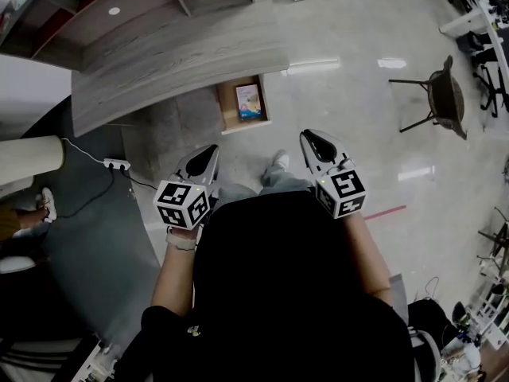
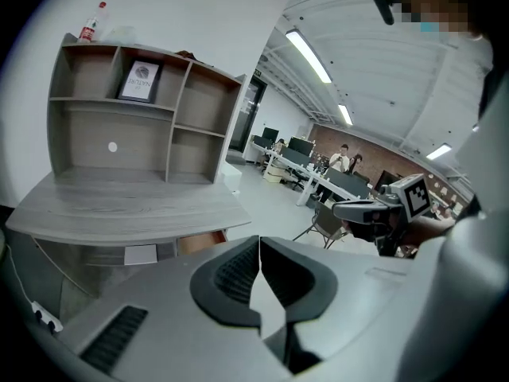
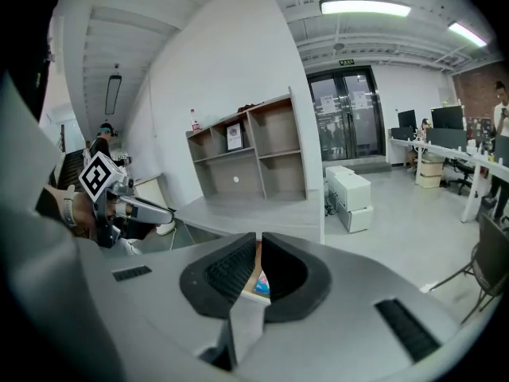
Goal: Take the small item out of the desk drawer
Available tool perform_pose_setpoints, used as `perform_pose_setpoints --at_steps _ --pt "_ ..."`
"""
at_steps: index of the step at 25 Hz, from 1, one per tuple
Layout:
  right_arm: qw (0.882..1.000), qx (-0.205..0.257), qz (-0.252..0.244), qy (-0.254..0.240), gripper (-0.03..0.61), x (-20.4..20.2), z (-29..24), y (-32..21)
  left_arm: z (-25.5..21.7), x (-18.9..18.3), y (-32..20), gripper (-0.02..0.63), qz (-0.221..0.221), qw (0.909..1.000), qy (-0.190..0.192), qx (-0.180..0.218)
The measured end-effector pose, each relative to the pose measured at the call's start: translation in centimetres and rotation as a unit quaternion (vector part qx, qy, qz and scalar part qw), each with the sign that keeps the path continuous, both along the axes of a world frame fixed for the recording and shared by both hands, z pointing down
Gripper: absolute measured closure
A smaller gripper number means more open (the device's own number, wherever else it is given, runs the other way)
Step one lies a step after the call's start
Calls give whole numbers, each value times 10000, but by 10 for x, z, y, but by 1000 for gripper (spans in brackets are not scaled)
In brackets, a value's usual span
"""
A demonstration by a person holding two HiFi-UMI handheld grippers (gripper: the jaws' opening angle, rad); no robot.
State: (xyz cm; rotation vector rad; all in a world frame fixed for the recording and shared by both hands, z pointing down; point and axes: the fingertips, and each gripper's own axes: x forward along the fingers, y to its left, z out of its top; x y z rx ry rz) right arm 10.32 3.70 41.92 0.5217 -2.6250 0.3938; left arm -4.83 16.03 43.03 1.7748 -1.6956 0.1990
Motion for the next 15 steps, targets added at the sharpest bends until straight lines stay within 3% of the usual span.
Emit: perform_pose_setpoints --at_steps 9,15 --pt "9993 -310 134 -172 565 1 0 -44 31 -3 -85 604 110 9994 -15 -338" --pt "9983 -414 414 40 565 -8 8 -61 80 -14 -123 604 509 9959 55 -747"
